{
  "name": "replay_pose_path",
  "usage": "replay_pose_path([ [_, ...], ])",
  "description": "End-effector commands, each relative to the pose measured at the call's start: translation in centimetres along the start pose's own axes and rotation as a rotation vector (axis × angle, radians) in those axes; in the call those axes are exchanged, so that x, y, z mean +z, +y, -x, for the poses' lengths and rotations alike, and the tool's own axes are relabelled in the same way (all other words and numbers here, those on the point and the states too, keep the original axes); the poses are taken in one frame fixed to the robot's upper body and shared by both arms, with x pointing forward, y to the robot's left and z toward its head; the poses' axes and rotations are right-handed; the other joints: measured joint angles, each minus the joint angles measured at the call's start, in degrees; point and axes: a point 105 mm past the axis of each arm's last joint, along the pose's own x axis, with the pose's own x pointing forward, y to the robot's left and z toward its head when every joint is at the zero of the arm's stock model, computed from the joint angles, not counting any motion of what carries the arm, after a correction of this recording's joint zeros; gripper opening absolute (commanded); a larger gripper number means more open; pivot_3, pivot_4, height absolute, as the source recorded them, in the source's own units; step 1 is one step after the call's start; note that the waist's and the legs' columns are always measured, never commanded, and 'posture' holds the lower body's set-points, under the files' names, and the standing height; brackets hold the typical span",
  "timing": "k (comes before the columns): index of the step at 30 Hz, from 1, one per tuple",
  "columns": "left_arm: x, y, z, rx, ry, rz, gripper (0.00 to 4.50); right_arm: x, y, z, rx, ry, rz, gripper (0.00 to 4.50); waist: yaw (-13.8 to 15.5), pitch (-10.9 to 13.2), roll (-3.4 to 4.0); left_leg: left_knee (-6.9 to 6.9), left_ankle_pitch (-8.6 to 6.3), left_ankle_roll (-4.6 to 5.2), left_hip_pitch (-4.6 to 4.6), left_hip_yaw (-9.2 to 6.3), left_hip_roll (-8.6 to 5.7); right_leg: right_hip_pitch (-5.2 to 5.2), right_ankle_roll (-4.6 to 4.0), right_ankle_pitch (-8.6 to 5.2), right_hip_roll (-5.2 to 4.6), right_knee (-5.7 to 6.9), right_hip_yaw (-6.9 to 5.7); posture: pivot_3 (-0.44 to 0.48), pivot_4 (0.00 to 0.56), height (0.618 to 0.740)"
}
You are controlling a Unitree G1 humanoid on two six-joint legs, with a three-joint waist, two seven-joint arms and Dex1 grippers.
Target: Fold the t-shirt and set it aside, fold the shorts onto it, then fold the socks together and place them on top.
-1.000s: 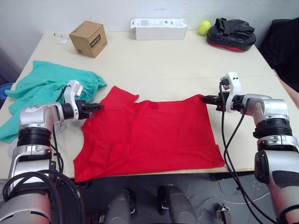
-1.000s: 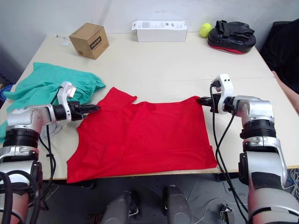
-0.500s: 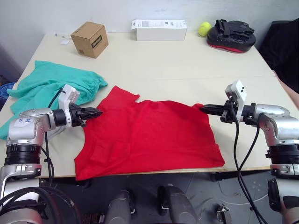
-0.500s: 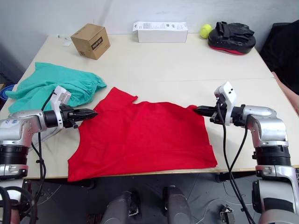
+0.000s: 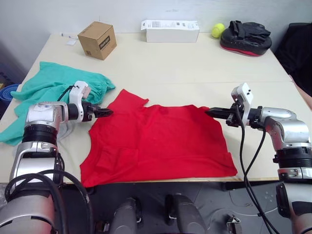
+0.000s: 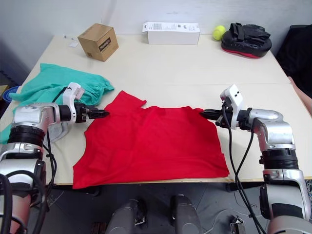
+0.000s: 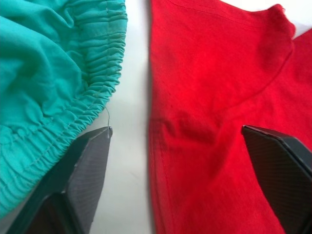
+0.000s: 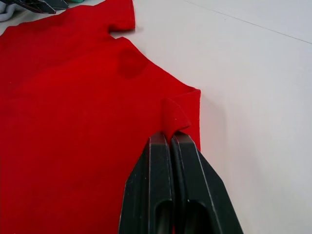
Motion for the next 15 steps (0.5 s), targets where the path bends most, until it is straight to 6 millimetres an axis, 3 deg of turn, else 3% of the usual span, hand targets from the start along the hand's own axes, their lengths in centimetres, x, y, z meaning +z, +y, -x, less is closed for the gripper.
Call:
replay_pose_path([
  [1,-1.2,0.3,-0.8,0.014,0.073,-0.011,4.39,1.4,0.3,0.2,0.006,-0.042,0.035,0.00,0.1,0.0,0.00,0.01,0.01,-0.01,0.02,0.00,0.00,0.00,0.00,0.00,-0.01,0.04,0.00,0.000,0.150,0.740],
  [3,-1.4,-0.1,-0.9,-0.022,0.092,0.011,4.39,1.4,0.3,0.3,0.004,-0.042,0.032,0.00,0.2,0.0,0.01,0.02,0.04,-0.01,0.03,-0.03,-0.01,0.00,-0.01,0.00,-0.03,0.10,-0.02,0.000,0.150,0.740],
  [6,-1.3,-1.0,-0.8,-0.091,0.095,0.025,3.76,1.3,0.3,0.3,-0.001,-0.039,0.025,0.00,0.1,0.0,0.01,0.02,0.03,0.00,0.03,-0.04,-0.03,0.00,-0.01,0.00,-0.06,0.12,-0.03,0.000,0.150,0.740],
  [15,-0.9,-1.9,-0.8,-0.159,0.068,0.065,1.05,1.1,0.2,0.3,-0.003,-0.038,0.021,0.00,0.1,0.0,0.00,0.04,-0.01,0.03,-0.02,-0.02,-0.03,-0.01,0.00,0.00,-0.06,0.05,-0.04,0.000,0.150,0.740],
])
